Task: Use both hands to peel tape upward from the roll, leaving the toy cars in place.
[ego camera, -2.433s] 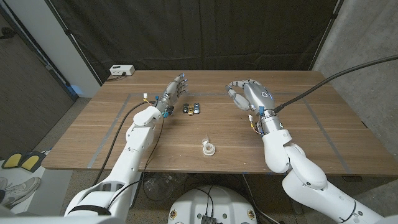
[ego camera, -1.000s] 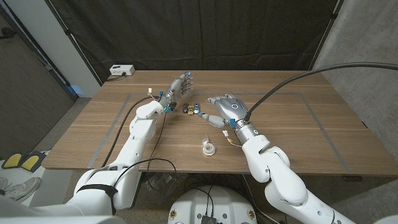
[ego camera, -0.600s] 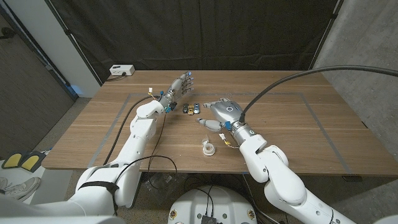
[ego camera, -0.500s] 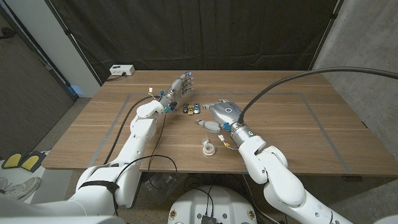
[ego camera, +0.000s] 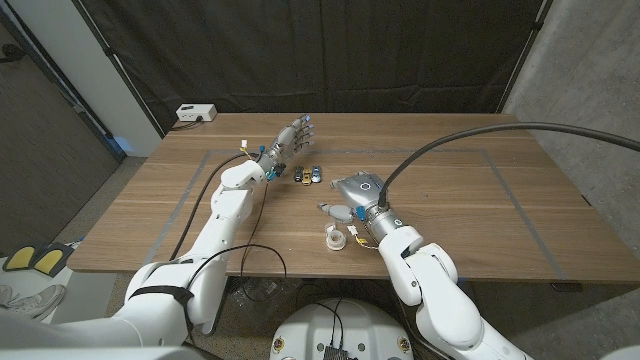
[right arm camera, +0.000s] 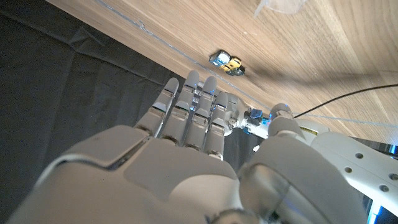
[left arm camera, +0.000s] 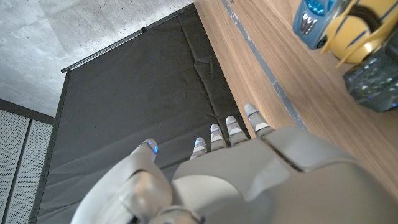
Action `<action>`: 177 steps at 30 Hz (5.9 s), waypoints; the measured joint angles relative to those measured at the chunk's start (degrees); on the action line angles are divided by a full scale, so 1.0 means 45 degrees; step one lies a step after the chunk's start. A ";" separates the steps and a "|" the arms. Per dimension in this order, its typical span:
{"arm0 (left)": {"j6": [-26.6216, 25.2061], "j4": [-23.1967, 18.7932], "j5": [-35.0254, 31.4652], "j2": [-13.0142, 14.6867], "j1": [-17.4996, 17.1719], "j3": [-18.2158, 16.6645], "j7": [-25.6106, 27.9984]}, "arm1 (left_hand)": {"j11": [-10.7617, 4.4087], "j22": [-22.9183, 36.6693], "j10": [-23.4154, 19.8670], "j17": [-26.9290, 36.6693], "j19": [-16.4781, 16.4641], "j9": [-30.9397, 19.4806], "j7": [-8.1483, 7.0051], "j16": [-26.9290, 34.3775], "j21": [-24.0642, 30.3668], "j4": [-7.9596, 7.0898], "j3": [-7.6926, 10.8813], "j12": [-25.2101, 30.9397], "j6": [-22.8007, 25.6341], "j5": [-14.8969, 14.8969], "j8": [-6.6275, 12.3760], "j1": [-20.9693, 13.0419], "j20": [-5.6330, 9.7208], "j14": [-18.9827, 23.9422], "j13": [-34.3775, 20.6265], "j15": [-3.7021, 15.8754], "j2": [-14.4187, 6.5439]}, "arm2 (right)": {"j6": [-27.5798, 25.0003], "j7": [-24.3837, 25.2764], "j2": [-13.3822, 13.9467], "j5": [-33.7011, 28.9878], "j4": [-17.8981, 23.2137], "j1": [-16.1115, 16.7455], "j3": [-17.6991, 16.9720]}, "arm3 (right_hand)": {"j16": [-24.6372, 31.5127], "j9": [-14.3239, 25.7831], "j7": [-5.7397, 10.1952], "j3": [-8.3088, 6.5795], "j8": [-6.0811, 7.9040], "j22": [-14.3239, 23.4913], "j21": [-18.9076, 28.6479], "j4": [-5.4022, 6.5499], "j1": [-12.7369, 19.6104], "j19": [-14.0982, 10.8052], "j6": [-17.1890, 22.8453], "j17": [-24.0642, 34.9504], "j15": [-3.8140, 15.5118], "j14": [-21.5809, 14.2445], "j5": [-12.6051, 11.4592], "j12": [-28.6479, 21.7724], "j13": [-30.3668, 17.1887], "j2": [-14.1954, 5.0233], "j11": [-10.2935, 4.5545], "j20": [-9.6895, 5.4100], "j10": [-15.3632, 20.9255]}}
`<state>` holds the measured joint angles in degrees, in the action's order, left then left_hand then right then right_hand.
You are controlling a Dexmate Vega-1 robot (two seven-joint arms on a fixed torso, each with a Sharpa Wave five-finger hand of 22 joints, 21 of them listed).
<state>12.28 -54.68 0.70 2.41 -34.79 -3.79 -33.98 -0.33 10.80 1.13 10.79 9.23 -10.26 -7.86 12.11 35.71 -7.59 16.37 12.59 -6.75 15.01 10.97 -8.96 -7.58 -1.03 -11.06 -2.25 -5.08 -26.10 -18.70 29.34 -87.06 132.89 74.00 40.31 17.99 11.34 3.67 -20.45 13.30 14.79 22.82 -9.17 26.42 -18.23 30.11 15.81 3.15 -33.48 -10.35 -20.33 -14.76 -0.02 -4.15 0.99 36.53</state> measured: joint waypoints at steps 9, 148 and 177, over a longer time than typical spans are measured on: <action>0.0002 0.0005 -0.0113 -0.0094 0.0030 -0.0020 -0.0038 | 0.0000 0.0000 0.0000 0.0000 0.0000 0.0000 0.0000 -0.0059 0.0000 0.0055 -0.0055 0.0000 0.0000 0.0000 0.0000 0.0000 0.0000 0.0000 0.0000 0.0000 0.0000 | -0.0098 -0.0984 -0.0568 -0.0893 -0.0015 0.0401 -0.0131 | 0.0717 -0.0001 0.0002 0.0297 0.0267 0.0227 0.0354 -0.0050 0.0462 -0.0129 0.0772 0.0587 0.0094 -0.0947 0.0000 -0.0641 -0.0307 0.0329 -0.0410 -0.0037 0.0775; 0.1186 0.2706 -0.1118 -0.0488 0.1650 -0.1841 -0.1300 | -0.0001 -0.0003 0.0001 0.0058 -0.0092 0.0001 -0.0046 -0.0057 -0.0376 -0.0053 -0.0406 -0.0088 0.0046 0.0000 0.0000 0.0066 -0.0092 0.0066 0.0001 -0.0066 0.0066 | -0.1009 -0.3534 -0.4332 -0.6638 -0.4597 -0.0363 -0.0551 | 0.5173 -0.0004 0.0566 0.2149 0.0782 0.3770 0.6396 0.0161 0.8865 -0.0211 0.5393 0.6989 0.1277 -0.5312 -0.0195 -0.3569 -0.2835 -0.1995 -0.1610 -0.0767 0.5118; 0.0518 0.1403 -0.0496 -0.0280 0.1299 -0.1047 -0.2235 | -0.0166 -0.0003 -0.1458 -0.0031 -0.0282 -0.0021 0.0642 -0.0057 -0.0741 0.1945 0.0285 0.0181 0.2353 -0.0432 0.0538 -0.2663 -0.0281 0.0755 0.0002 0.0079 0.0334 | -0.4756 0.6875 -0.4425 -0.3210 -0.6763 -0.0790 -0.0381 | 0.5252 -0.0004 0.0714 0.2437 0.0917 0.4180 0.7480 0.0444 0.9031 0.0357 0.5246 0.8035 0.1322 -0.5488 -0.0346 -0.3152 -0.3443 -0.1891 -0.1611 -0.0743 0.5251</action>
<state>14.61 -48.37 -1.53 1.15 -28.95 -8.51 -44.03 -1.07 10.79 -5.43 10.65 7.97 -10.35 -4.98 11.86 32.38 1.16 17.66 13.41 3.84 13.07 13.39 -20.94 -8.84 2.37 -11.05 -1.89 -3.58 -47.50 12.23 9.42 -101.50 102.46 70.44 38.59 41.62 11.32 6.88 -9.48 17.43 33.60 56.48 -7.18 67.05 -16.62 53.72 51.97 9.10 -58.17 -11.91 -34.51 -30.25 -8.53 -11.40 -2.35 60.16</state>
